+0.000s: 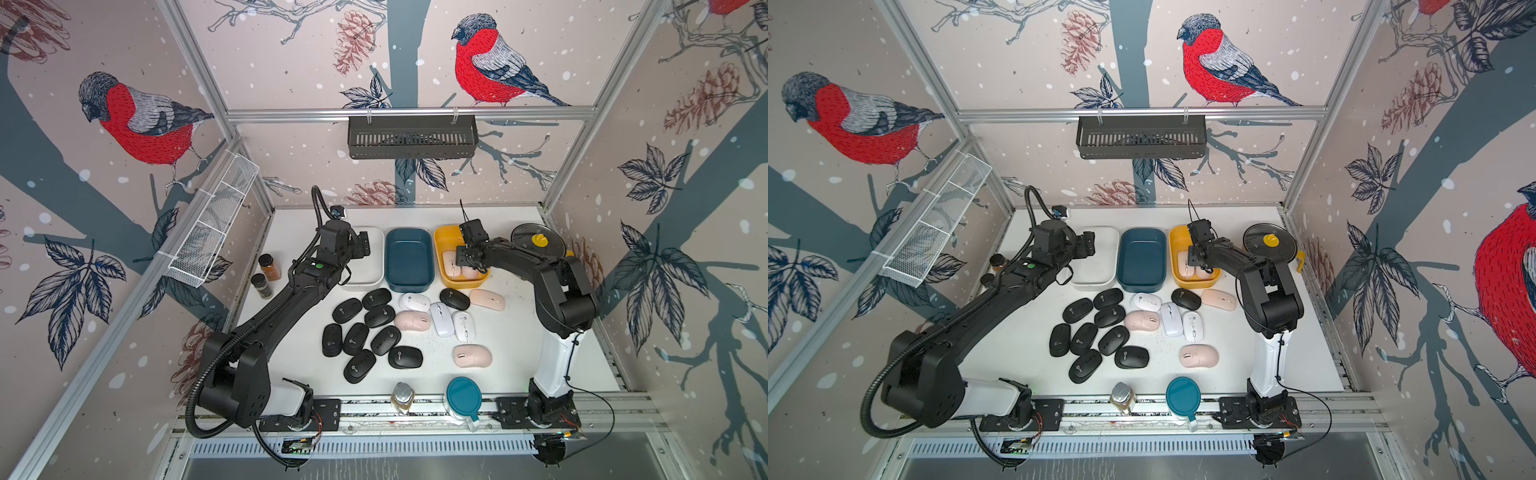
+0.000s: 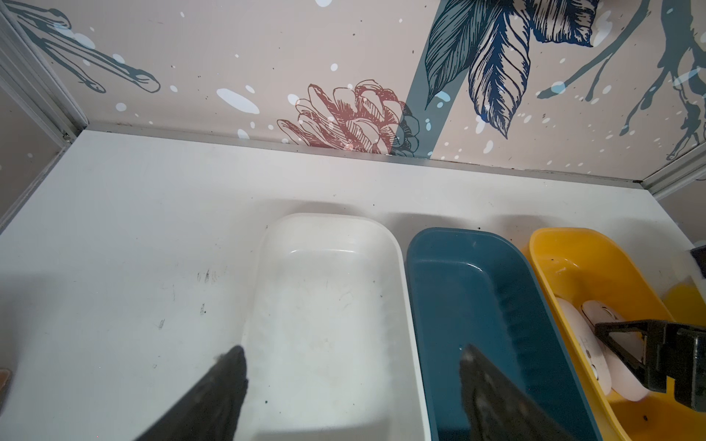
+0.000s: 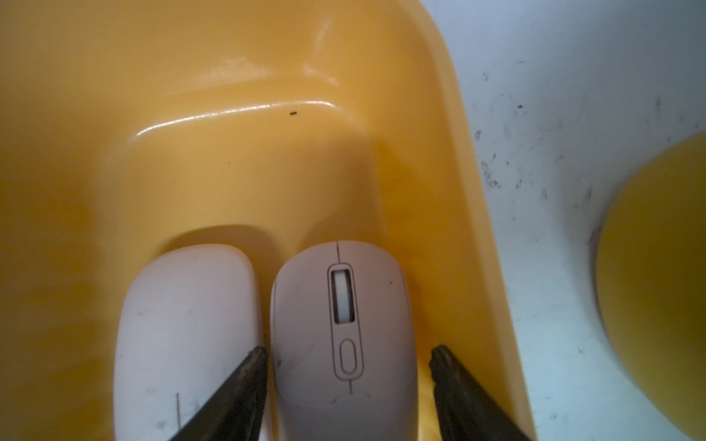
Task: Place the mice by color into the storage box
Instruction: Place the mouse in the storage box.
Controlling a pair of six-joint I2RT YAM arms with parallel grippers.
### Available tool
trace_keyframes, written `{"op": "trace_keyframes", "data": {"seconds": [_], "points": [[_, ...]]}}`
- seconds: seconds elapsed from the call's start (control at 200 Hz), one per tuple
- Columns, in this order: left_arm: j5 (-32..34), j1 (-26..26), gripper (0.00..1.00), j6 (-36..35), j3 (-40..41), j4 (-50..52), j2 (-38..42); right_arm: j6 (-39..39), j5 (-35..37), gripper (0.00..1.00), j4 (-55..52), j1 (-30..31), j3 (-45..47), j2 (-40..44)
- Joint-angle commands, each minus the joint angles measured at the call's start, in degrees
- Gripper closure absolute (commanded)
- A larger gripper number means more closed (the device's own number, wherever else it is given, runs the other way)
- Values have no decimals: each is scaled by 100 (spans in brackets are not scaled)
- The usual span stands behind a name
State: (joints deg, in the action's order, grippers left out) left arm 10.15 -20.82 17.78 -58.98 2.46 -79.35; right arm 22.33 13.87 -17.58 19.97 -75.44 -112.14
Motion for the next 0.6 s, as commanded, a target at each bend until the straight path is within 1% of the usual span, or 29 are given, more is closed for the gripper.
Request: {"op": "trace_keyframes", "data": {"seconds": [0.0,0.15,0.22,0.32,0.415,0.515,0.595], "points": [[73,-9,14,35,-23,-33,25,-9,15,31,-51,18,-80,135],[35,-10,14,41,-33,-22,25,-112,-15,31,33,127,-3,522],[65,-10,14,34,-34,-35,26,-123,79,31,10,241,32,760],[34,-8,14,41,-37,-23,33,-282,218,31,81,532,251,1256],[1,-8,14,26,-40,-26,51,-494,146,31,283,887,618,1746],[53,-6,14,-143,-61,-14,82,-815,-570,31,462,1182,1012,2222],[130,-19,14,-328,-144,133,117,-1131,-1178,31,870,1409,1524,2620]]}}
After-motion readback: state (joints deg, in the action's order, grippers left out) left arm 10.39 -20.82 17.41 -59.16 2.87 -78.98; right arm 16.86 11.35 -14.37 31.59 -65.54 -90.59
